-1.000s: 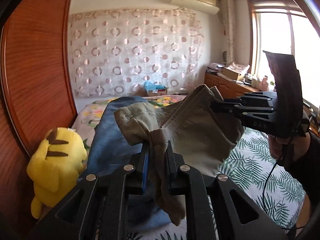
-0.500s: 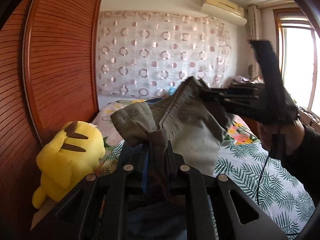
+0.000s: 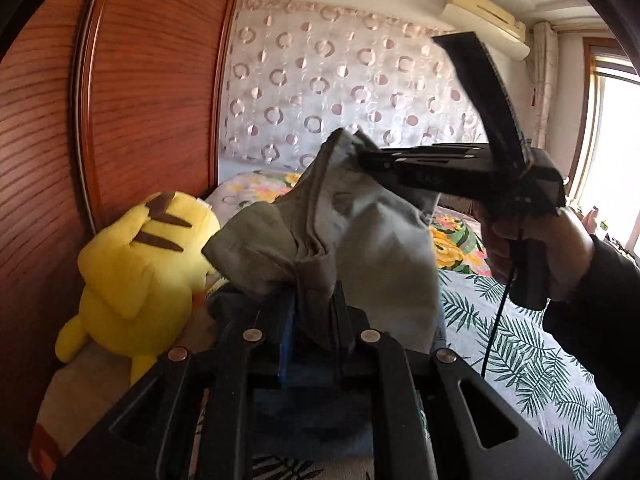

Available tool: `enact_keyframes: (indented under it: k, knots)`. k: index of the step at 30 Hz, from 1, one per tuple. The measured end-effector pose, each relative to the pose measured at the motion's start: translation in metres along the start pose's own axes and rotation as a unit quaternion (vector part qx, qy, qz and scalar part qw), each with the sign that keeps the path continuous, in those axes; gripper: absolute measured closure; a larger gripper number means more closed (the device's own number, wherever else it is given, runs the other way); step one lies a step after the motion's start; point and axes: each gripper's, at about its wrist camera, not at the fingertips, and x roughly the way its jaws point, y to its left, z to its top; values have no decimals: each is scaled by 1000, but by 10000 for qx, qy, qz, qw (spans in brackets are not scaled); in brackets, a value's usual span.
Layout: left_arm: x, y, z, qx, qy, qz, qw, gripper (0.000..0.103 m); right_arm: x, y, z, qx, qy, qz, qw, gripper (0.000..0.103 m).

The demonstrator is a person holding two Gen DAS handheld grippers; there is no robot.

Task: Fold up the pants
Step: 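Lower the trousers onto the blue denim pile and open both grippers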

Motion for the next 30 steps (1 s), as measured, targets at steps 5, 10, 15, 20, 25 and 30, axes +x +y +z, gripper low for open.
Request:
enact_keyframes:
  k: [5,10,15,20,25,30]
  knots:
    - [6,2,-2,-114,172,-103,9997,67,-4,-18,2,262,73,-17,9996,68]
    - [8,-1,-5,-87,218,-102,9997,57,-20,-22,-1,409,27,-82,9991,58]
    - [12,-3,-9,13,362,-58,9993,49,-17,-27,-17,544,223,-243,9980,58]
    - [10,0,-8,-40,398,-97,9992,26,-4,-34,-17,838,375,-372,9951,58]
    - [8,-3,-9,73,472,-57,9988,21,11,-37,-6,1090,441,-684,9907,58]
    - [3,-4,-9,135,477,36,9988,19,14,-32,-2,1266,430,-681,9887,58]
